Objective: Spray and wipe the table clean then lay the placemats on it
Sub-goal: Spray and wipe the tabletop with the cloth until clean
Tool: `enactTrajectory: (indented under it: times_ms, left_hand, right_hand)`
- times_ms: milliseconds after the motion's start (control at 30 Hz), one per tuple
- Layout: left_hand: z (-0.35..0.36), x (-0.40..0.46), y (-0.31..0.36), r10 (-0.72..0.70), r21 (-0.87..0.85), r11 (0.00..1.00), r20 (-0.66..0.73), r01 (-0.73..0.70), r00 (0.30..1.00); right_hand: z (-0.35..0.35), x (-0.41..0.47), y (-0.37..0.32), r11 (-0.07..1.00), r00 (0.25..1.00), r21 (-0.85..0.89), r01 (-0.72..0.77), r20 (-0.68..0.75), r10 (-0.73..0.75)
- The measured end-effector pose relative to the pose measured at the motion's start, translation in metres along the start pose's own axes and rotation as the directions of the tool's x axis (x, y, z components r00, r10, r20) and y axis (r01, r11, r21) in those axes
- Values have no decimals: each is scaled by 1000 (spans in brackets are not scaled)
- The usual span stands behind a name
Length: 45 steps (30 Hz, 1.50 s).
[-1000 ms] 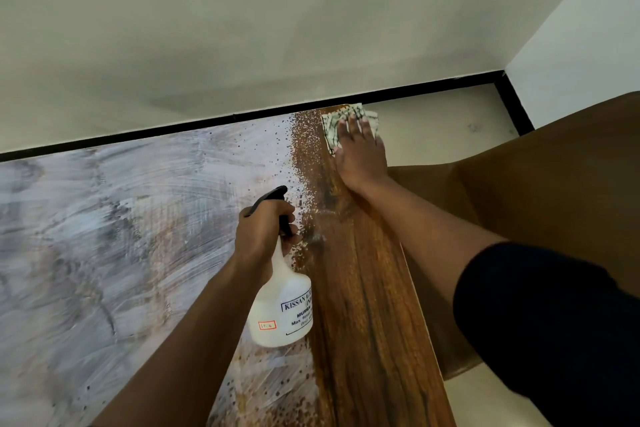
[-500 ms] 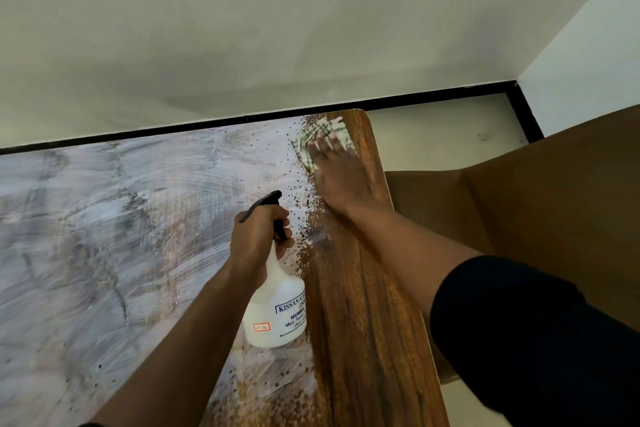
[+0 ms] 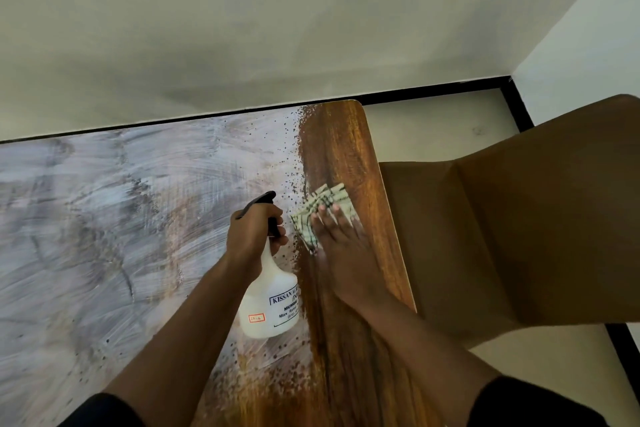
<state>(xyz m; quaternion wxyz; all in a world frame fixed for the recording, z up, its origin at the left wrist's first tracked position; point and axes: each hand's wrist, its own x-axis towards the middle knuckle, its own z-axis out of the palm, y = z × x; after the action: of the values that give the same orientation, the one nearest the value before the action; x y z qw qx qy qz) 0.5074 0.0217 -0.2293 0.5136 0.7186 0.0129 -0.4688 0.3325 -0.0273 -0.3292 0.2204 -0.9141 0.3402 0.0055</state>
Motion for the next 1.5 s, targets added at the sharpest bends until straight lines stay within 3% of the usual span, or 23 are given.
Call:
enactTrajectory:
  times_ms: [300,467,667,933,1067,1200,1500]
  left_hand:
    - [-30,13,5,0,-91,996,23,2,1000]
    - [-46,25,11,-2,-108,994,29,5,1000]
    - [-62,39,23,9,-101,995,61,-3,998]
    - [-62,47,29,-14,-42,999,128,20,992]
    - [-61,46,23,-39,-21,999,164,43,986]
    - [-63,44,19,-59,18,998,176,56,983]
    - [-78,52,19,14,-6,1000,177,-13,984]
  right_hand:
    - [-40,199,4,988,987,-14,-156,-48,156]
    - [-50,253,6,978,977,-24,-209,-40,208]
    - [-40,200,-7,983,981,-35,-178,-87,174]
    - [22,-9,-61,968,962,129,-215,-141,232]
    - [37,-71,-80,972,969,77,-222,-94,229]
    - [33,-34,-68,969,963,74,-235,-115,242]
    - [-14,143,-35,950,946,-18,-313,-99,309]
